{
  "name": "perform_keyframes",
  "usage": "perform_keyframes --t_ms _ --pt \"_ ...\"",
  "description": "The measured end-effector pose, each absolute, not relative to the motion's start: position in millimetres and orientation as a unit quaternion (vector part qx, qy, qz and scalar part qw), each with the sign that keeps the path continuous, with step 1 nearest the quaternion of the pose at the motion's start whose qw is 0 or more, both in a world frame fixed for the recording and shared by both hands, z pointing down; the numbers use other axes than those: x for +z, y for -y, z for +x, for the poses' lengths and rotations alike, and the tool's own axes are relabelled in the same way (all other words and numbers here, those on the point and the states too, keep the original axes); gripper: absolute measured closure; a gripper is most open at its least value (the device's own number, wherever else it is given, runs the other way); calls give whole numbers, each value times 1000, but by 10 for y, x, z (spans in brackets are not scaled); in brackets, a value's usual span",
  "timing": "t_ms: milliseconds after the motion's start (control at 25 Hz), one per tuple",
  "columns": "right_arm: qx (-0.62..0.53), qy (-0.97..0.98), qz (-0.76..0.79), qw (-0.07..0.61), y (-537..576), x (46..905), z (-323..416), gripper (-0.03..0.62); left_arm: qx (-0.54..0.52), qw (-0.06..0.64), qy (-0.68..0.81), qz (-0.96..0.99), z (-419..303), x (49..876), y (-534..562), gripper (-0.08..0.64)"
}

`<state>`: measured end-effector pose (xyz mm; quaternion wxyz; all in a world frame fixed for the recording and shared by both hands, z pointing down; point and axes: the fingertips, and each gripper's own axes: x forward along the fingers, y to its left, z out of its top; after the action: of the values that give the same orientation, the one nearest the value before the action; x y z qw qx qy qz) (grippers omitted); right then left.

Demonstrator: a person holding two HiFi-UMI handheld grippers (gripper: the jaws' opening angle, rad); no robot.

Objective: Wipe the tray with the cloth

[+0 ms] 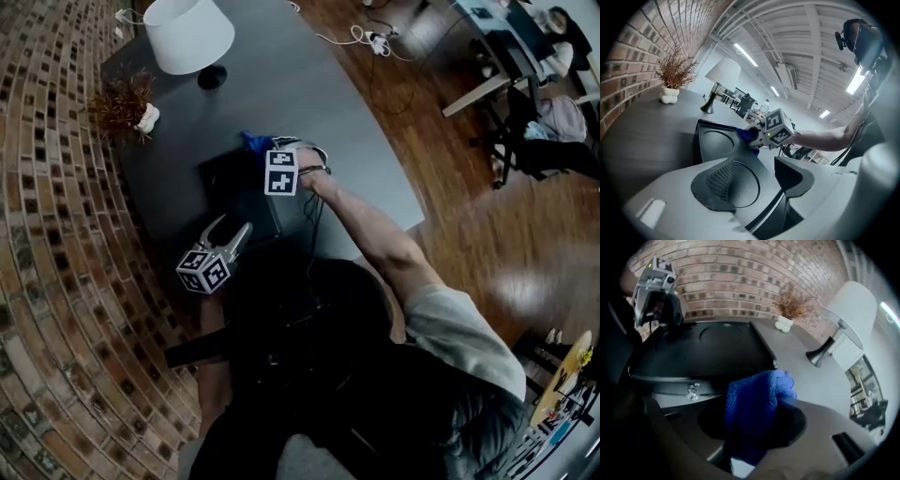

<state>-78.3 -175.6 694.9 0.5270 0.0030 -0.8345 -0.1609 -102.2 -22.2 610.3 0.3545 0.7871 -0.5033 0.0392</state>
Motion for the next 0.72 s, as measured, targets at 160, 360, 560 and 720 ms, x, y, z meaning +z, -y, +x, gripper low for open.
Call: perform_keyframes --t_ms 160,360,560,720 --pt "-246 811 -84 524 1347 6974 -642 423 44 357 502 787 -1033 6115 229 284" --pt "-355 764 -177 509 897 7008 -340 423 47 363 501 784 -1057 6130 219 284" --pt "-219 831 -60 507 1480 6872 -373 423 42 363 506 781 -1046 6123 217 284" --pt "-172 851 33 496 2072 6764 -651 420 37 364 513 777 -1059 6119 227 284"
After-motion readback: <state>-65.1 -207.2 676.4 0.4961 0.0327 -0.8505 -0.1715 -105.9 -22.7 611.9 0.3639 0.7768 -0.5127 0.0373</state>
